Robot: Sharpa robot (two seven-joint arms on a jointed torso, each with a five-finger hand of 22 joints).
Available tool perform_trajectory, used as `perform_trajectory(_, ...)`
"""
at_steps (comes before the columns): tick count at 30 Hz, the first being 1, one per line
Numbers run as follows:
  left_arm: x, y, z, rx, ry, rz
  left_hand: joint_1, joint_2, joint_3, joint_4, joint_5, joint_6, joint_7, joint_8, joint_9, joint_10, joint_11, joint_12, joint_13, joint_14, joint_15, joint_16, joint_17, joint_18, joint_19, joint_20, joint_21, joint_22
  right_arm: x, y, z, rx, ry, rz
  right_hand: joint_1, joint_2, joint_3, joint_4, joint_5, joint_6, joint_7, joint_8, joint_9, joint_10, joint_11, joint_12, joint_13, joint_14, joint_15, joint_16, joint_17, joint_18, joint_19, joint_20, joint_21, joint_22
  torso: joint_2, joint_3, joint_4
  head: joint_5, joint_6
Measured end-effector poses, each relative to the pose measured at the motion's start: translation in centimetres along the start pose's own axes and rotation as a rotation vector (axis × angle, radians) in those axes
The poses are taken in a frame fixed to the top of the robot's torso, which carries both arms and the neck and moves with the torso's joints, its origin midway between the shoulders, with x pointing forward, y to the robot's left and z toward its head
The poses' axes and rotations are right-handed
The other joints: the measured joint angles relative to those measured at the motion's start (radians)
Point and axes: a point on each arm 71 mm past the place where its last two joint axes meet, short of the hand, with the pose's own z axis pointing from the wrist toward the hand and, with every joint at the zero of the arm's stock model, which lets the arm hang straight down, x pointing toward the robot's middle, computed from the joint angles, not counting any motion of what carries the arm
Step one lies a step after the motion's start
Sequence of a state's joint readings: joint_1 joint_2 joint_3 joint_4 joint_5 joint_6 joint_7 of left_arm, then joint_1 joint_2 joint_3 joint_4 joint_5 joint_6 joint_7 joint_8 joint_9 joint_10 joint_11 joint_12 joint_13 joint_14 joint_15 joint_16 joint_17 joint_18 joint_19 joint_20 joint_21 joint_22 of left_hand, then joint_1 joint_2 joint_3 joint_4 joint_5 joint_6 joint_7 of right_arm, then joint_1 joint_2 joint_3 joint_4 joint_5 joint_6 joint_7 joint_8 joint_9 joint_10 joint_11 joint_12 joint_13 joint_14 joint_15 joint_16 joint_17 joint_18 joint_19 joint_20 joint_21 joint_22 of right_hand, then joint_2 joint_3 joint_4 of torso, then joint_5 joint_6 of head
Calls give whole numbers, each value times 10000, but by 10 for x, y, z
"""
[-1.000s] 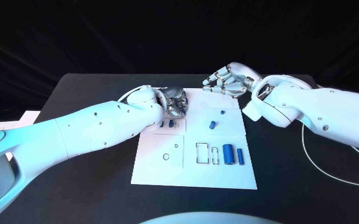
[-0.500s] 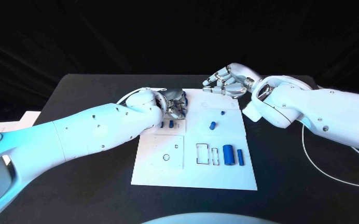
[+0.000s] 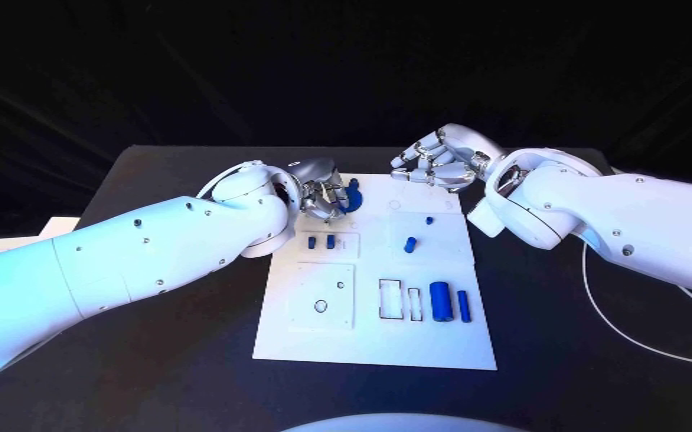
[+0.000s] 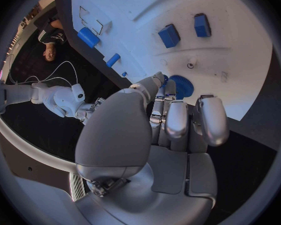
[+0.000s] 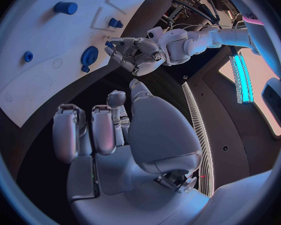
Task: Assemble the parts on the task board
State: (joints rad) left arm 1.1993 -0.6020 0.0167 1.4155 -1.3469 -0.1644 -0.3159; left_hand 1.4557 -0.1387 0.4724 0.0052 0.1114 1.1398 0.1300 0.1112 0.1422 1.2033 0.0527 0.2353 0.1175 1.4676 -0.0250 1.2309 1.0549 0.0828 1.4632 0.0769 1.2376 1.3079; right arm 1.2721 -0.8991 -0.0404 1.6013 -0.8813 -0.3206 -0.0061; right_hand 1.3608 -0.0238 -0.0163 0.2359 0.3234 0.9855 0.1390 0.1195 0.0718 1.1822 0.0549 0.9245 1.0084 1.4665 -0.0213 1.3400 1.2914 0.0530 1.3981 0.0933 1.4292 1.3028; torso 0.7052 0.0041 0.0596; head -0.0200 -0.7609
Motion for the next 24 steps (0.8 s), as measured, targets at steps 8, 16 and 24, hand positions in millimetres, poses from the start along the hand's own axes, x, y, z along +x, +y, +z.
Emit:
perform_trajectory(8,-11,19,-12,-342,-130,-348,0,0,27,-28,-1,29,-28,-2,6,47,24,-38,23,0,0,0,-12,1,0,0,0,-1,-1,-1,-1,11,-14,-4,0,0,0,0,0,0,0,0,0,0,0,0,8,0,0,0,0,0,0,0,0,0,9,-5,-4,14,26)
perform_trajectory(16,-12,32,-14,-658,-41,-499,1,-1,26,-28,-10,36,-36,-22,5,83,-11,-38,22,0,0,0,-16,6,36,-36,0,-2,-1,-1,-1,9,-14,-3,0,0,0,0,0,0,0,0,0,1,0,0,7,0,0,0,0,0,0,0,0,0,23,-6,-9,71,18)
perform_trajectory(24,-4,37,-11,-811,246,-446,-48,-49,66,-68,-21,35,-36,-38,4,87,-16,-90,21,0,0,0,-30,15,36,-36,0,-2,0,0,0,-1,-8,-2,0,0,0,0,0,0,0,0,0,1,1,0,6,0,0,0,0,-1,0,0,0,0,33,-12,-32,78,-3)
